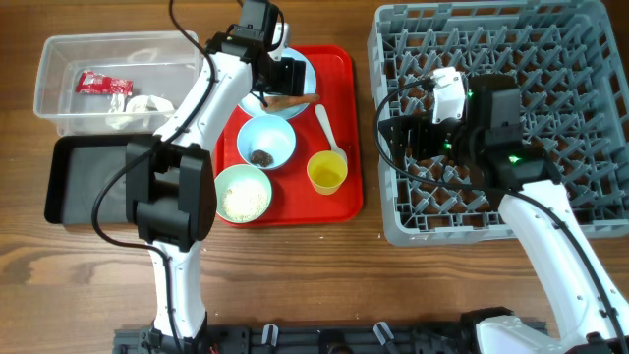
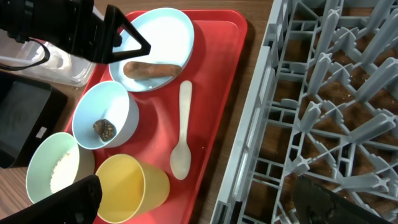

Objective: Sort waste into correct bins and load items into the dishwasher rack
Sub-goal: 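Reach the left gripper to the carrot on the white plate and grasp it, then carry the carrot with the left gripper onto the black tray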

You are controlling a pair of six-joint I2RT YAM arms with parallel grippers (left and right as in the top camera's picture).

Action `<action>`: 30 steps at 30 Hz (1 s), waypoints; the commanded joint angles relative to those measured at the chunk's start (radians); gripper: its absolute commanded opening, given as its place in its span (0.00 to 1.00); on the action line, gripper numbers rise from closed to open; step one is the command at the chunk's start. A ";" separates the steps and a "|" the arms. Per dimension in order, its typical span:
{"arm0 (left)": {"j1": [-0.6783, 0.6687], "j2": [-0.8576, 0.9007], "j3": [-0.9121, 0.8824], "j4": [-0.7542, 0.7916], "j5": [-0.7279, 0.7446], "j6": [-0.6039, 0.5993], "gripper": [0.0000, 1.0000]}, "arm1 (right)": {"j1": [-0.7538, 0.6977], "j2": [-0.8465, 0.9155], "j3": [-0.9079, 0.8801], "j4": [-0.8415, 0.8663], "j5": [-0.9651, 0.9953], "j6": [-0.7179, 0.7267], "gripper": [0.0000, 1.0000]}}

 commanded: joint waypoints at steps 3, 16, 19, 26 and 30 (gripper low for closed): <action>-0.004 0.026 -0.019 -0.002 0.019 0.369 0.89 | 0.004 0.011 0.021 -0.001 -0.020 0.010 1.00; -0.003 0.153 -0.050 0.092 0.015 0.471 0.71 | 0.004 0.011 0.021 -0.001 -0.020 0.010 1.00; -0.003 0.154 -0.050 0.106 0.013 0.471 0.12 | 0.004 0.011 0.021 -0.001 -0.020 0.010 1.00; -0.004 0.061 -0.025 0.121 -0.056 0.351 0.04 | 0.004 0.011 0.021 -0.001 -0.020 0.010 1.00; -0.003 -0.159 0.011 0.100 -0.290 0.108 0.04 | 0.004 0.011 0.021 -0.002 -0.020 0.010 1.00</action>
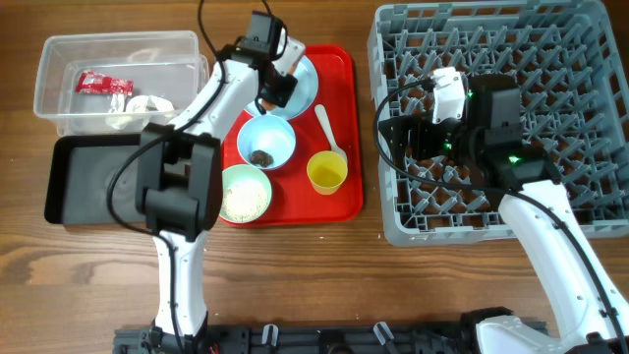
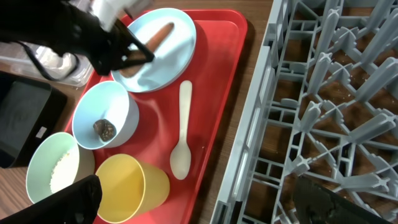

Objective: Sort waste into correct bins and load items into the dishwasher rack
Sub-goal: 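Carry the carrot with the left gripper onto the black tray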

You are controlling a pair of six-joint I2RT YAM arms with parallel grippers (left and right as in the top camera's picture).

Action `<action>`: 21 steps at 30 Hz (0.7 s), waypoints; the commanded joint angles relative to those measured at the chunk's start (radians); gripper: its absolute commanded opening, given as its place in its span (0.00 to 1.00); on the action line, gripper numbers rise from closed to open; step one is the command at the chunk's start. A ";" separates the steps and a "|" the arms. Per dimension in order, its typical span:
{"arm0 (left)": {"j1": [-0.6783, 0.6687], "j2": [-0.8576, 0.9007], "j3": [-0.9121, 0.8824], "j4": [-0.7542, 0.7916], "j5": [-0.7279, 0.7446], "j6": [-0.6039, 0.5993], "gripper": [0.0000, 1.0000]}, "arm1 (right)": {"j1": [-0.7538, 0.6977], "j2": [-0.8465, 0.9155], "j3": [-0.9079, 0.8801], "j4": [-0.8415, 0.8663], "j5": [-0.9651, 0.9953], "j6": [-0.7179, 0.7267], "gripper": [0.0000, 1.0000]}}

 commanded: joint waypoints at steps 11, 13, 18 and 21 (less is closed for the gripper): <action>0.131 -0.674 0.048 -0.689 -0.666 -0.857 0.04 | 0.004 0.011 0.021 0.000 -0.020 0.010 1.00; 0.234 -0.669 0.013 -0.759 -0.630 -1.140 0.04 | 0.004 0.011 0.021 0.000 -0.020 0.010 1.00; 0.420 -0.668 -0.251 -0.673 -0.523 -1.612 0.08 | 0.004 0.011 0.021 0.000 -0.020 0.010 1.00; 0.467 -0.660 -0.483 -0.494 -0.504 -1.698 0.12 | 0.004 0.011 0.021 0.000 -0.020 0.010 1.00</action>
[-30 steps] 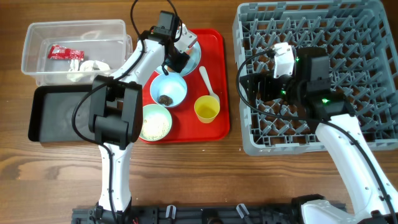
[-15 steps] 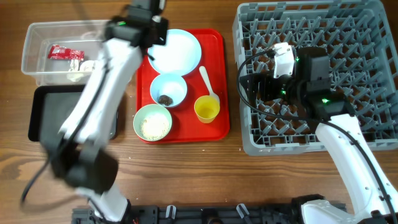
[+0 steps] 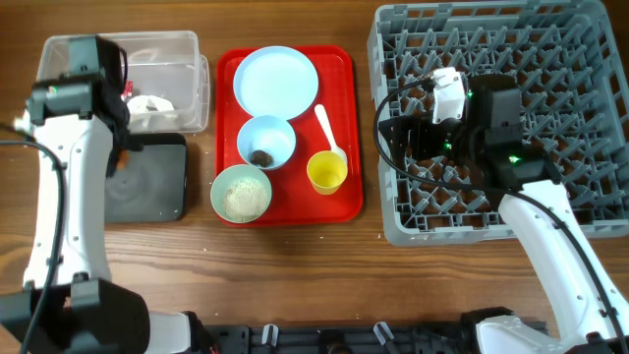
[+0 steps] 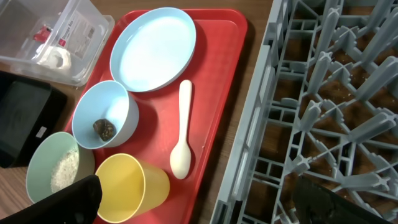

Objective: Sort waste into correct bins and load items into the dishwasher rack
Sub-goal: 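Carry the carrot with the left gripper onto the black tray, then grasp the green rice bowl rim with the left gripper and lift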

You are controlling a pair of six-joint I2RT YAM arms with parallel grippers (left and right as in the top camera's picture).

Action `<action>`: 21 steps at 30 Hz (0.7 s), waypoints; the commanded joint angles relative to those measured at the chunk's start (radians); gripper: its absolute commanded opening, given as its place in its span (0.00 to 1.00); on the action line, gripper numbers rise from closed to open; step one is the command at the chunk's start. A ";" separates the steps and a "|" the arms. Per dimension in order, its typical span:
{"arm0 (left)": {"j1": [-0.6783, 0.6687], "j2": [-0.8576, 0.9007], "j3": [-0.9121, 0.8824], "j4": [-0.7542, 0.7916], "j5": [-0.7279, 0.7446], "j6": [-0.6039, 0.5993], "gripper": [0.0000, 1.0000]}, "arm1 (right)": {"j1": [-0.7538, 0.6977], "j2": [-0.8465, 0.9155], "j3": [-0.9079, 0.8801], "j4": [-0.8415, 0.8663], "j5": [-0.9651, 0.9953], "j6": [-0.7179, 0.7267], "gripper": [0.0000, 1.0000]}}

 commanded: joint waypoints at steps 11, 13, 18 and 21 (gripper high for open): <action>0.050 0.008 -0.632 0.776 0.039 -0.215 0.32 | 0.004 0.011 0.021 0.002 -0.020 0.008 1.00; 0.050 0.008 -0.632 0.782 0.039 -0.214 0.51 | 0.004 0.011 0.021 0.002 -0.020 0.008 1.00; 0.050 0.004 -0.620 0.790 0.043 -0.084 0.68 | 0.004 0.011 0.021 0.002 -0.020 0.008 1.00; 0.050 -0.031 -0.536 0.789 0.225 0.346 0.71 | 0.004 0.011 0.021 0.002 -0.020 0.008 1.00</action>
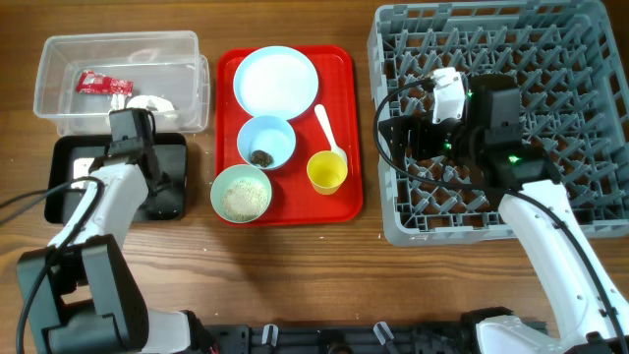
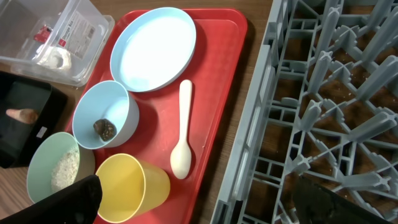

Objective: Sort waste into correct bins and load items into the dishwasher rack
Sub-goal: 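Grasp the green rice bowl rim with the left gripper and lift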

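Observation:
A brown sausage end (image 2: 18, 115) shows over the black bin (image 1: 69, 202) at the left edge of the right wrist view. My left gripper (image 1: 128, 157) hangs over that bin; its jaws are hidden under the wrist. On the red tray (image 1: 344, 69) sit an empty light blue plate (image 1: 276, 82), a blue bowl (image 1: 265, 143) holding a dark scrap, a green bowl (image 1: 243, 192) of white grains, a yellow cup (image 1: 326, 173) and a white spoon (image 1: 327, 128). My right gripper (image 2: 202, 202) is open and empty at the left edge of the grey dishwasher rack (image 1: 590, 118).
A clear bin (image 1: 118, 54) at the back left holds a red wrapper (image 1: 102, 84) and white tissue (image 1: 147, 102). The rack's prongs fill the right half of the table. Bare wood lies along the front edge.
My left arm has moved from the far left, beside the clear bin, to a spot over the black bin. A sausage end now shows in that bin. The right arm is unchanged.
My left gripper stood open at the sausage on the blue plate. Then it was shut on the sausage there. Then the plate was empty and the arm was at the bins. Now the sausage is at the black bin.

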You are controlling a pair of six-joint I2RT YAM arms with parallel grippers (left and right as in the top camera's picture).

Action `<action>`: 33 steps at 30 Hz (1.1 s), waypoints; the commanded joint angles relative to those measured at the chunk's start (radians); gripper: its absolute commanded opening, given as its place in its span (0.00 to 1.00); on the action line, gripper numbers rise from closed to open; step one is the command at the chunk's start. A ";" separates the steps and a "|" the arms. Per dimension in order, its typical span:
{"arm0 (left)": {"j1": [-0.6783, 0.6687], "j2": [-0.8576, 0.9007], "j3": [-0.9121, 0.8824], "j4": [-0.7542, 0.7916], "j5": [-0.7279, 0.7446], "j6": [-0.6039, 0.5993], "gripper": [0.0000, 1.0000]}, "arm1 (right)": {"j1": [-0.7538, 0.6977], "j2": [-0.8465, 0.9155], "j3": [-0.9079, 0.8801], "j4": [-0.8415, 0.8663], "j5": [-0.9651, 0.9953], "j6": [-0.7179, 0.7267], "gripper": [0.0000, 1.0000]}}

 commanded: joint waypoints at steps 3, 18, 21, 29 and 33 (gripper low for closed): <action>0.006 -0.075 0.217 -0.103 0.481 0.725 0.77 | 0.004 0.010 0.021 0.014 -0.019 0.019 1.00; -0.543 0.112 0.389 -0.476 0.561 1.116 0.66 | 0.004 0.010 0.021 0.032 -0.020 0.059 1.00; -0.578 0.178 0.389 -0.489 0.561 1.116 0.56 | 0.004 0.010 0.021 0.011 -0.019 0.060 1.00; -0.603 0.270 0.389 -0.501 0.526 1.134 0.34 | 0.004 0.010 0.020 0.002 -0.019 0.059 1.00; -0.603 0.286 0.389 -0.479 0.494 1.125 0.24 | 0.004 0.010 0.020 0.002 -0.019 0.059 1.00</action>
